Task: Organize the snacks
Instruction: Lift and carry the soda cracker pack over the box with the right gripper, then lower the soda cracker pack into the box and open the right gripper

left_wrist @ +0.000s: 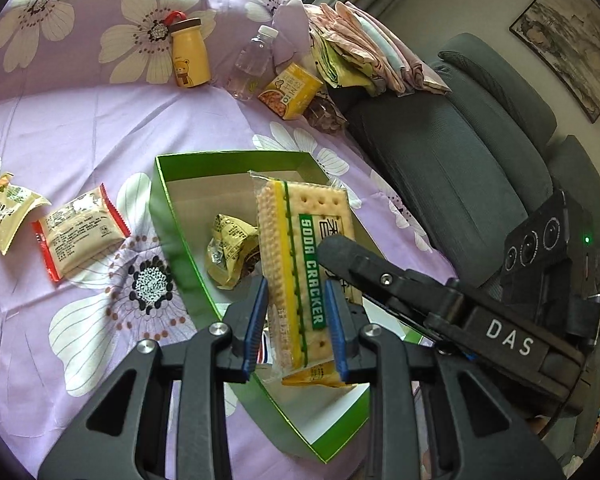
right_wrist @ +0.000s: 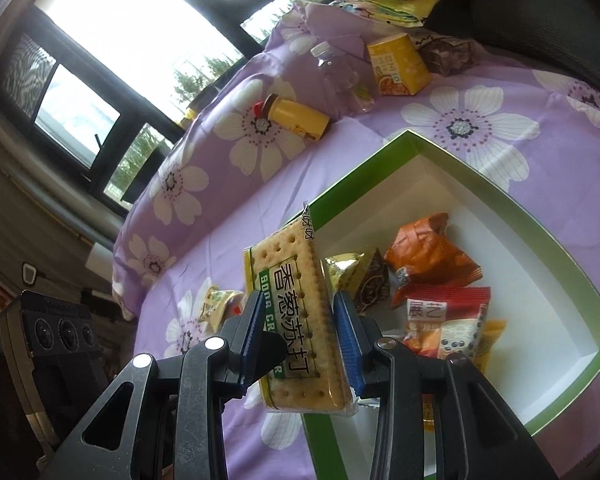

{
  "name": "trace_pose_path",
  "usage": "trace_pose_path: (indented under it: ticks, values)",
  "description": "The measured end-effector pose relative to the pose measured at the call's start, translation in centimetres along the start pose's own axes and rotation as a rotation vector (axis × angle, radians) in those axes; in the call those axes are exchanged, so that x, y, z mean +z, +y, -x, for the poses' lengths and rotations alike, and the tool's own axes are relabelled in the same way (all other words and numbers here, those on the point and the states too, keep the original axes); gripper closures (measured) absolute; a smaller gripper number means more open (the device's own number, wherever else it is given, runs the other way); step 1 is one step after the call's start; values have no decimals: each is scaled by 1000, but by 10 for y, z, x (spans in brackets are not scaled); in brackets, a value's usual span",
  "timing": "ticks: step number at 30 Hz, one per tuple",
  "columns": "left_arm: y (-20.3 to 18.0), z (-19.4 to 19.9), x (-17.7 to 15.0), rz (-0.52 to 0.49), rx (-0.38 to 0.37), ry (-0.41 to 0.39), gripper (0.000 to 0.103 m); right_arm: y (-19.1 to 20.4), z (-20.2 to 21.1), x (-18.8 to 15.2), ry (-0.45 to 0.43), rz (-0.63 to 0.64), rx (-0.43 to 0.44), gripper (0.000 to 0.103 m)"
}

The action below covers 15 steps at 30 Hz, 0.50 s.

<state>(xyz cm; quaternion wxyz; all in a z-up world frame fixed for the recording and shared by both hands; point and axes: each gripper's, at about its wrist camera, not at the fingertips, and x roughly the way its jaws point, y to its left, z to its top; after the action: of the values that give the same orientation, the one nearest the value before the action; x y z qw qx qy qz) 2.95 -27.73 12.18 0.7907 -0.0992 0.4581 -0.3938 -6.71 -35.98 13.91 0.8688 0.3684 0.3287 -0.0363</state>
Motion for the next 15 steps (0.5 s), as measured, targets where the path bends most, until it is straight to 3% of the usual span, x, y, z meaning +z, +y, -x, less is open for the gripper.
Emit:
trace_pose_path:
  ticks: [8, 15]
  values:
    - [-7, -28, 1, 2, -58, 56, 77, -17, 9, 5, -27, -19, -91, 64]
    - [-15, -48, -1, -5, -63, 87, 77, -30, 9, 7, -17, -49, -152, 64]
